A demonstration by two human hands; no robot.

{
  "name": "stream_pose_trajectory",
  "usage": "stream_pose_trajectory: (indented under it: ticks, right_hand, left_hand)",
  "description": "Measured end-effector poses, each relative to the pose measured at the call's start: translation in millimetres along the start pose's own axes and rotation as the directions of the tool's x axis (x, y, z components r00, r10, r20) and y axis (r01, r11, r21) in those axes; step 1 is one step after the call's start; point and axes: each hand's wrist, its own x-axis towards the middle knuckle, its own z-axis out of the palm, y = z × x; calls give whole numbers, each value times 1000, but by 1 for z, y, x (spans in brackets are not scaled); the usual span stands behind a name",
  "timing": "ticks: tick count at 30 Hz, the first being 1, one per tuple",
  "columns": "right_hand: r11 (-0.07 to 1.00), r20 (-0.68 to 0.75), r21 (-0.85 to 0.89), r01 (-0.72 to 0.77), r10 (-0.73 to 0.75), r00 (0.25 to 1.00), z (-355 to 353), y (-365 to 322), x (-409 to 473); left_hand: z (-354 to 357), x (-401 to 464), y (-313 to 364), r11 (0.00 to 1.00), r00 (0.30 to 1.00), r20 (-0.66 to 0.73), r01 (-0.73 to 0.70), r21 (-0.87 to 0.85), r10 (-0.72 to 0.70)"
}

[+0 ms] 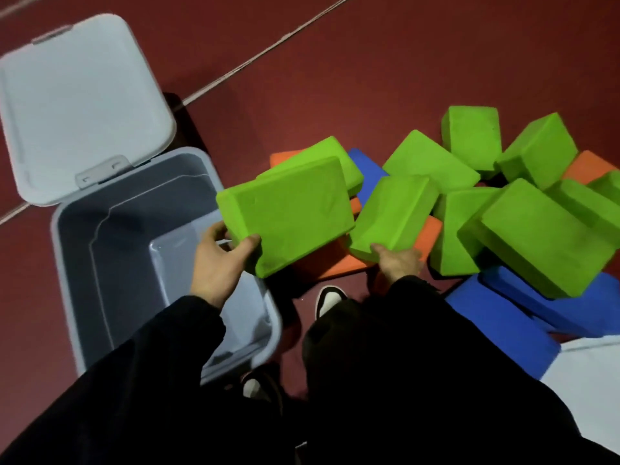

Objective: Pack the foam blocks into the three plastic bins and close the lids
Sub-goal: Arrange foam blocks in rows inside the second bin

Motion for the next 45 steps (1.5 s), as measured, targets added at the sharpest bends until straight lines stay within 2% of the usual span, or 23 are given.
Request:
stream_pose_trajectory:
  ticks: [5,7,9,12,15,18,21,23,25,29,34,37,40,43,45]
  right_hand:
    - [981,-155,175,89,-62,986,-26,-10,-19]
    - [963,-231,189,191,-145,962,-45,-17,-37]
    - [930,-299,134,341,-290,909,-66,-24,-57]
    - [818,-318,15,575,-541,779,-92,-39,-95]
    - [649,-275,-53,759,-740,614,-104,-71,-147]
    - [469,-89,-101,877,-883,461,-95,-105,-210]
    - [261,112,-156,953,-954,280,-67,-132,-273]
    - [128,220,-172,977,-961,165,-40,-139,-306]
    - [77,275,-176,981,-953,125,-11,-136,-326]
    - [164,356,-176,971,-909,218,45,-111,-340]
    - [40,579,-287,957,-788,207,88,-72,-324]
    - [-88,686,-327,941,-707,172,98,-52,-314]
    - [-293,799,-330,897,-593,100,103,-38,-303]
    - [-468,882,-271,841,-471,22,109,-25,-298]
    - [-519,899,-250,817,-437,-3,115,-20,-295]
  left_hand:
    - [-13,-4,0,999,996,-83,-26,22,28]
    - [-21,-12,8,999,991,-121,-49,15,50]
    - [-35,-21,17,995,982,-161,-95,37,100]
    - [-65,-40,30,982,963,-205,-151,113,172]
    - [-108,-62,39,966,942,-255,-168,198,217]
    - [-157,-82,37,935,912,-289,-209,286,292]
    - [-204,-98,27,875,880,-312,-199,441,357]
    - [-230,-106,9,804,889,-291,-128,581,352]
    - [-242,-110,-19,725,918,-222,-95,682,329]
    - [-235,-109,-67,529,972,-5,-122,840,233]
    - [-199,-88,-105,307,980,200,-192,932,4]
    - [-176,-77,-120,280,978,164,-122,952,-129]
    - [-163,-70,-136,283,948,134,-50,958,-288]
    - [-147,-67,-152,218,926,140,-64,974,-352]
    - [-138,-63,-156,209,905,145,-64,976,-399]
